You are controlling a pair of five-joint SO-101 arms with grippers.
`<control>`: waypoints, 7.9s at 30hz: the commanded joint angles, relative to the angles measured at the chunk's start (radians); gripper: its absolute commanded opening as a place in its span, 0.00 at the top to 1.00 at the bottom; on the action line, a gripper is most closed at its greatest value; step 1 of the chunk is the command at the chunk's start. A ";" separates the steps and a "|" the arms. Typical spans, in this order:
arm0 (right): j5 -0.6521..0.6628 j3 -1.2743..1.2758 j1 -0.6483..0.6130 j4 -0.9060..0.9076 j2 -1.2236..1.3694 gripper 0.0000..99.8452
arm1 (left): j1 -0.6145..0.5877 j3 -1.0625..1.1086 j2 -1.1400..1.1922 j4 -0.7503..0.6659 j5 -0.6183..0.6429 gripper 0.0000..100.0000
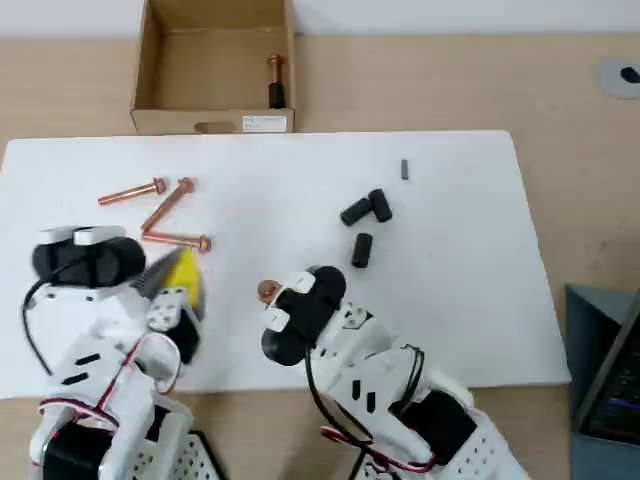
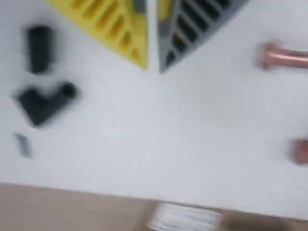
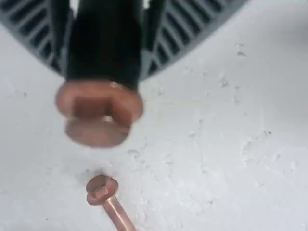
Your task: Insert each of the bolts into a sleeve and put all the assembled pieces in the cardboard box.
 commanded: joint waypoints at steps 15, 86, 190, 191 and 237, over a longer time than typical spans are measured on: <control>-0.057 -0.107 0.311 0.037 -0.036 0.99 | -0.345 0.353 -0.002 0.000 -0.129 1.00; 0.465 -2.709 0.346 -0.241 2.918 0.86 | -0.344 0.496 -0.002 -0.002 -0.204 1.00; -0.358 -0.912 0.521 0.238 1.512 0.87 | -0.351 0.496 -0.002 -0.002 -0.199 1.00; -0.356 -0.897 0.529 0.226 1.512 0.87 | -0.351 0.496 -0.002 -0.002 -0.199 1.00; -0.356 -1.144 0.564 0.172 1.983 0.99 | -0.351 0.496 -0.002 -0.002 -0.199 1.00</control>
